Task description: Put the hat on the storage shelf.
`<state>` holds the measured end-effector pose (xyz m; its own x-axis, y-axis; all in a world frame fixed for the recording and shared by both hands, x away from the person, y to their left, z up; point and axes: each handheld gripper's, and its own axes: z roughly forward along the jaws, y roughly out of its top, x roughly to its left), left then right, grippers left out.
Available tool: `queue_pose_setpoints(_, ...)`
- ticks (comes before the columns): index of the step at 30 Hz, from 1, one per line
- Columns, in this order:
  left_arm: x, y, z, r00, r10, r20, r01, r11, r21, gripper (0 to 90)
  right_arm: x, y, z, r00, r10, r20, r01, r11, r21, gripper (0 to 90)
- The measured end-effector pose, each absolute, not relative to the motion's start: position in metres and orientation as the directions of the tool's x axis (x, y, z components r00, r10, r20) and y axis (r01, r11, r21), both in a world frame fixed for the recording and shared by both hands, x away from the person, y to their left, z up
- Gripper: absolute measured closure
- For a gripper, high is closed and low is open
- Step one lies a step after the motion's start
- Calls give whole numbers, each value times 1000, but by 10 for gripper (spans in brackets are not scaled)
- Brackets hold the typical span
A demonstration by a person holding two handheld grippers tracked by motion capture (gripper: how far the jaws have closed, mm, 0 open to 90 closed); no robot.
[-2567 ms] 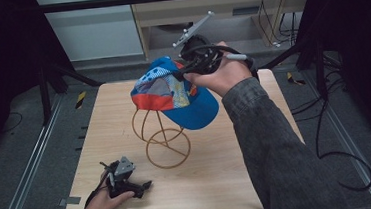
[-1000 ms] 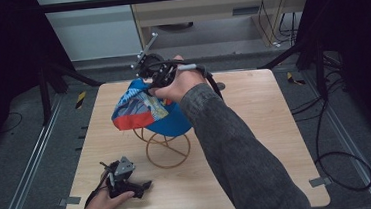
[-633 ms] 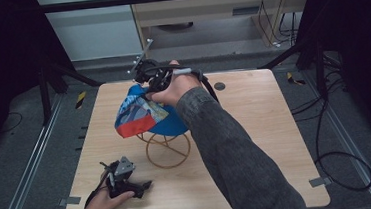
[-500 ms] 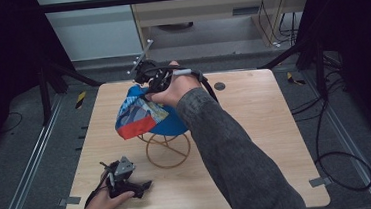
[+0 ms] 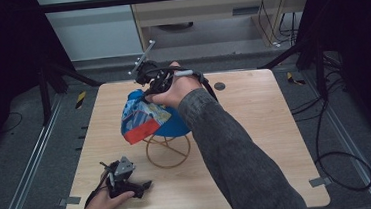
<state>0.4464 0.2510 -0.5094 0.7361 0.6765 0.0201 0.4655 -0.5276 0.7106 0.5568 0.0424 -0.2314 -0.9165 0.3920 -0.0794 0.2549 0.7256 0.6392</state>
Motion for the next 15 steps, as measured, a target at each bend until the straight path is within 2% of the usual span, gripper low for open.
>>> queue_pose_setpoints(12, 446, 251, -509, 735, 678, 20, 466, -526, 711, 0, 550, 26, -231, -903, 426, -61, 277, 684, 675, 565)
queue_pose_setpoints(13, 446, 251, -509, 735, 678, 20, 466, -526, 711, 0, 550, 26, -231, -903, 426, -61, 277, 684, 675, 565)
queue_pose_setpoints(14, 446, 251, -509, 735, 678, 20, 467, -526, 711, 0, 549, 20, -228, -897, 439, -57, 283, 668, 688, 516)
queue_pose_setpoints(15, 446, 251, -509, 734, 678, 19, 467, -526, 711, 0, 549, 20, -228, -897, 439, -57, 283, 668, 688, 516)
